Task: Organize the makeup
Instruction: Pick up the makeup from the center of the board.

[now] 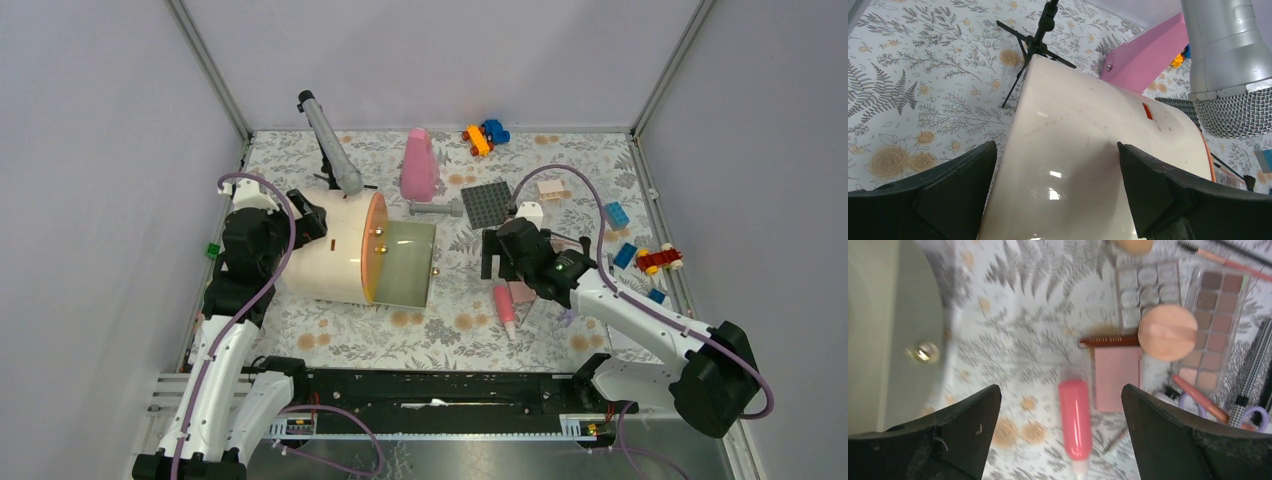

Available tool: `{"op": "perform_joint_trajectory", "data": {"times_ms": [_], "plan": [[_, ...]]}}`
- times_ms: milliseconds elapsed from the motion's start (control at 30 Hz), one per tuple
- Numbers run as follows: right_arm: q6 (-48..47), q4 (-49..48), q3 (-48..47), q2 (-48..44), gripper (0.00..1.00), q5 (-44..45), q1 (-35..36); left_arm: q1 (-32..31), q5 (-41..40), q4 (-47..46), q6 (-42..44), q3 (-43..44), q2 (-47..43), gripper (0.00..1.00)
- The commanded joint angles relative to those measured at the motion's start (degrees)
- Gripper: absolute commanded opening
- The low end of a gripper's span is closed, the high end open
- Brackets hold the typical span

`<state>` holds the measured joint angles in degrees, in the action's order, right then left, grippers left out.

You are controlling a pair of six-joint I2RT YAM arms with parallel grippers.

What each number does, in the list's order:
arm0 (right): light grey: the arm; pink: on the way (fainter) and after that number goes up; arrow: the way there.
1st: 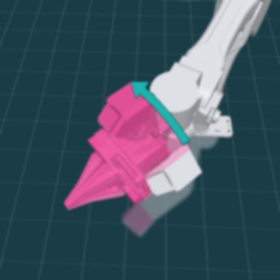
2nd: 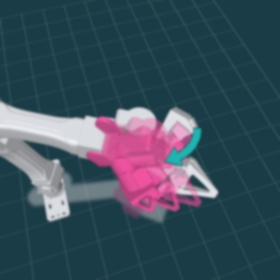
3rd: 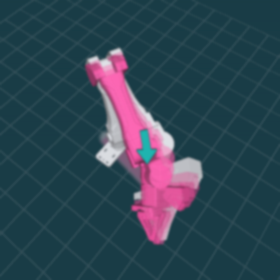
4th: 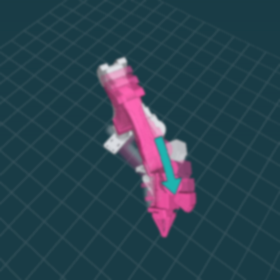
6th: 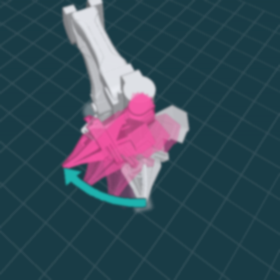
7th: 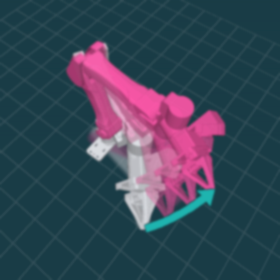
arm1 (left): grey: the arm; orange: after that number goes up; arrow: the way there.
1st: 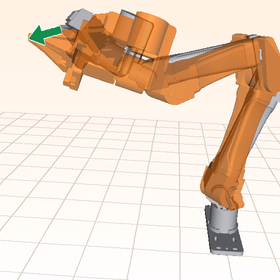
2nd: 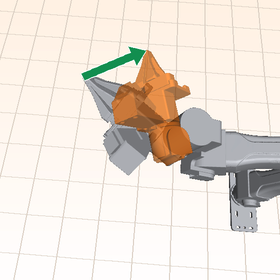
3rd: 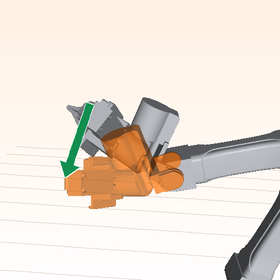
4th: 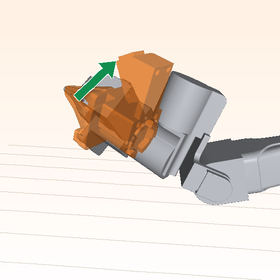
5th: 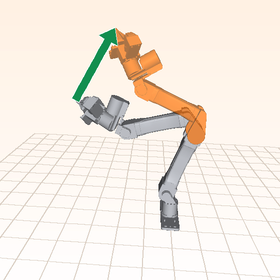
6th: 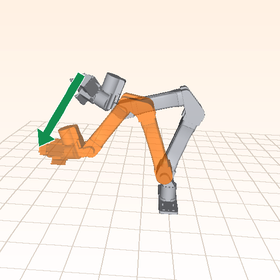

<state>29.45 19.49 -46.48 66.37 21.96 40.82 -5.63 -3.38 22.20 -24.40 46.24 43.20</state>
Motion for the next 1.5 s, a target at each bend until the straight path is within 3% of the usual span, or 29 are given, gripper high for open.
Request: {"op": "perform_joint_trajectory", "data": {"times_ms": [0, 133, 367, 733, 967, 1200, 1267, 1400, 1467], "plan": [[-4.51, 10.16, -1.19, 2.98, 0.93, -5.58, -0.30, -0.08, -0.72, 5.23, 1.90, -1.27, 0.11, 0.99], [-4.57, 8.09, -0.17, 6.03, 0.76, -7.34, -0.43, -0.08, -0.62, 5.22, 1.90, -1.26, -0.02, 0.99], [-4.63, 6.14, 0.99, 12.30, 0.73, -10.91, -0.50, -0.26, -0.49, 5.18, 1.90, -1.25, -0.16, 0.99], [-3.72, 4.51, 1.13, 17.67, 0.56, -10.82, -0.57, -0.35, -0.40, 5.13, 1.90, -1.41, -0.10, 0.99], [0.26, 3.66, 0.05, 20.81, 0.35, -12.78, -0.57, -0.35, -0.49, 5.09, 1.90, -1.41, -0.05, 0.99], [20.13, -2.75, 3.74, 17.66, 0.18, -11.19, -0.61, -0.35, -0.53, 5.14, 1.90, -1.41, -0.15, 0.99], [28.46, -5.82, 7.41, 15.39, 0.08, -10.84, -0.64, -0.35, -0.49, 5.14, 1.90, -1.37, -0.19, 0.99], [45.17, -17.27, 18.71, 7.78, 0.10, -9.49, -0.59, -0.35, -0.66, 5.14, 1.90, -1.40, -0.68, 0.99], [50.17, -18.10, 22.12, 3.97, 0.15, -7.18, -0.64, -0.35, -0.42, 5.14, 1.90, -1.41, -0.59, 0.99]]}}
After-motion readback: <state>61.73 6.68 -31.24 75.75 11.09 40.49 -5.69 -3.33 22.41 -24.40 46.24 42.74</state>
